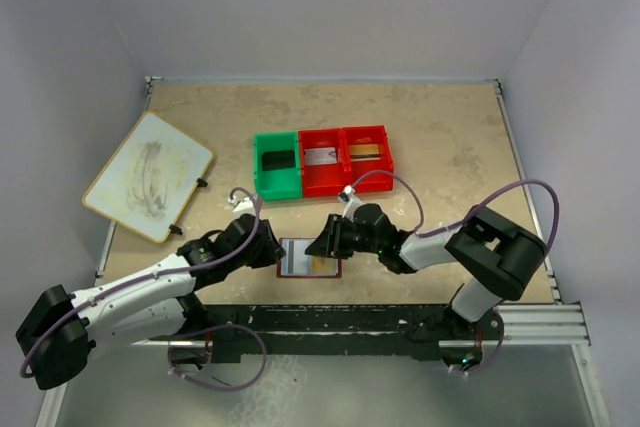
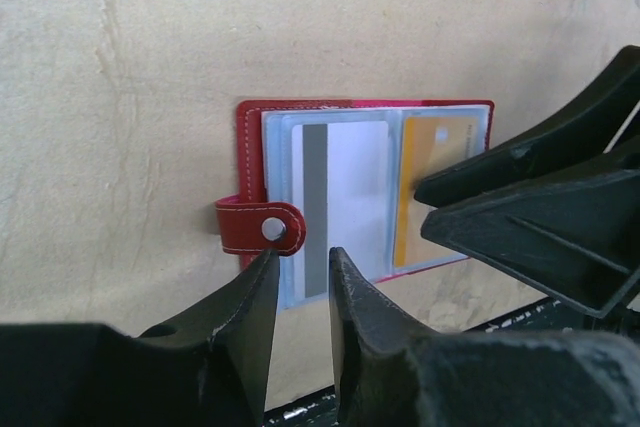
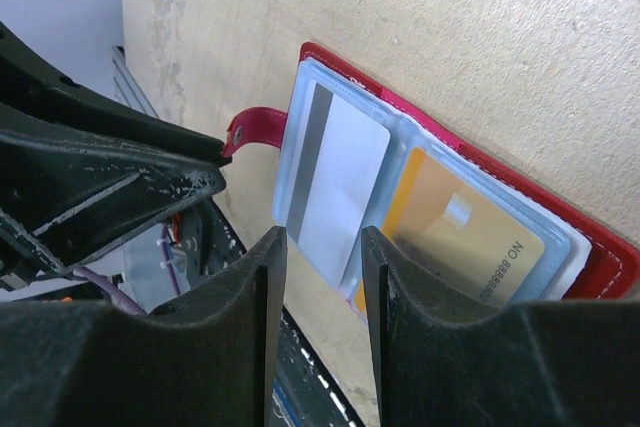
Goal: Take the credit cards out of the card holder
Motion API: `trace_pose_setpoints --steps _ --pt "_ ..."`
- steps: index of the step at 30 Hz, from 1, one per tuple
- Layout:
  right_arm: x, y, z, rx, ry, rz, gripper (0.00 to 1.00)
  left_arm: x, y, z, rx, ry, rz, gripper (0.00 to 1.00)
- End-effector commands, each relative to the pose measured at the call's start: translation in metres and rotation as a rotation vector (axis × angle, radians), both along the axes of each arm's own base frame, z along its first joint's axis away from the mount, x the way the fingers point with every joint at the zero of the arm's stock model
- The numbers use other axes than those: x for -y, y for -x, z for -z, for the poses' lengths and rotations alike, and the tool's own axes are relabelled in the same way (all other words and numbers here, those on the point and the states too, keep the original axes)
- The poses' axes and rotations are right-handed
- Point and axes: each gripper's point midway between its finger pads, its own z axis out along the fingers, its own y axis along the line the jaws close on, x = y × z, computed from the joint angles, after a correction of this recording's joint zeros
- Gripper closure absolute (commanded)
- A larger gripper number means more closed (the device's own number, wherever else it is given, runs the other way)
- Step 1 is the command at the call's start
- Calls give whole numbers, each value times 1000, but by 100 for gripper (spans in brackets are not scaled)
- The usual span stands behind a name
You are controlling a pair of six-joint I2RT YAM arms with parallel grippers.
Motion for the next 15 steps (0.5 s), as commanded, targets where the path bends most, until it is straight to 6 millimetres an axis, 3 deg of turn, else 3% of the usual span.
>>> trace_pose_setpoints --steps 1,5,11,15 --pt "-12 -1 -13 30 -62 -30 61 23 -6 -27 62 87 65 75" --pt "-11 0 -6 17 -51 -33 61 21 -8 -39 87 106 40 73" --pt "-11 2 -1 6 -50 -35 61 17 -11 -79 153 143 27 69" --pt "-13 2 -2 8 -66 -42 61 33 -3 -79 120 184 100 68"
